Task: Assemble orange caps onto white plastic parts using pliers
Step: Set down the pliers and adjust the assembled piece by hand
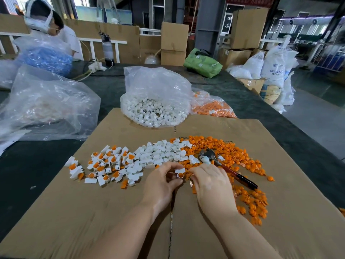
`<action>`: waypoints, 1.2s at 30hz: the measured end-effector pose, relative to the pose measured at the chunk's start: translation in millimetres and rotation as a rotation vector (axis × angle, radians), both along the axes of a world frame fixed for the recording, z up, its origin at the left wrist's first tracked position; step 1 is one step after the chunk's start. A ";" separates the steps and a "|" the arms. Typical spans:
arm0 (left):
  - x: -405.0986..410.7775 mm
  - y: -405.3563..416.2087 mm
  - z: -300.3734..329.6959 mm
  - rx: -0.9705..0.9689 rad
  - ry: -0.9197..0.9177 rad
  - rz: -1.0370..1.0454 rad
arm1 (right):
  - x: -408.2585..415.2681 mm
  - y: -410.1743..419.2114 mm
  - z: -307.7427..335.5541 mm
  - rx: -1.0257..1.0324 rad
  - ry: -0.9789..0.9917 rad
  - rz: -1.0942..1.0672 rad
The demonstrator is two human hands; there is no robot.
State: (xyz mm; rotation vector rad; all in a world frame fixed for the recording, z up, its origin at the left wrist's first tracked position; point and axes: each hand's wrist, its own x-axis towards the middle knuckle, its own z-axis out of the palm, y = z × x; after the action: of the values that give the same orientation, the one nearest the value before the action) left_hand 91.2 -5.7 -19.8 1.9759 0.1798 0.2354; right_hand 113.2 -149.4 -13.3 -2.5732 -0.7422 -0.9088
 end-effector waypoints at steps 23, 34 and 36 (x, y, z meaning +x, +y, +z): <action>8.4 85.9 20.0 0.666 0.114 0.538 | -3.1 12.1 -19.1 0.087 -0.001 -0.248; 13.6 36.5 11.7 0.663 -0.118 0.227 | -0.8 12.4 -21.7 0.068 0.000 -0.286; 16.1 24.4 5.5 0.684 -0.092 0.159 | -1.5 11.6 -21.8 0.091 0.002 -0.290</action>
State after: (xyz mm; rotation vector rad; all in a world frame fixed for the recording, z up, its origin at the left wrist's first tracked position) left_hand 107.4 18.7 -14.3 2.6234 0.2153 0.5456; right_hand 111.7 -137.7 -35.1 -2.6407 -0.3218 -0.9979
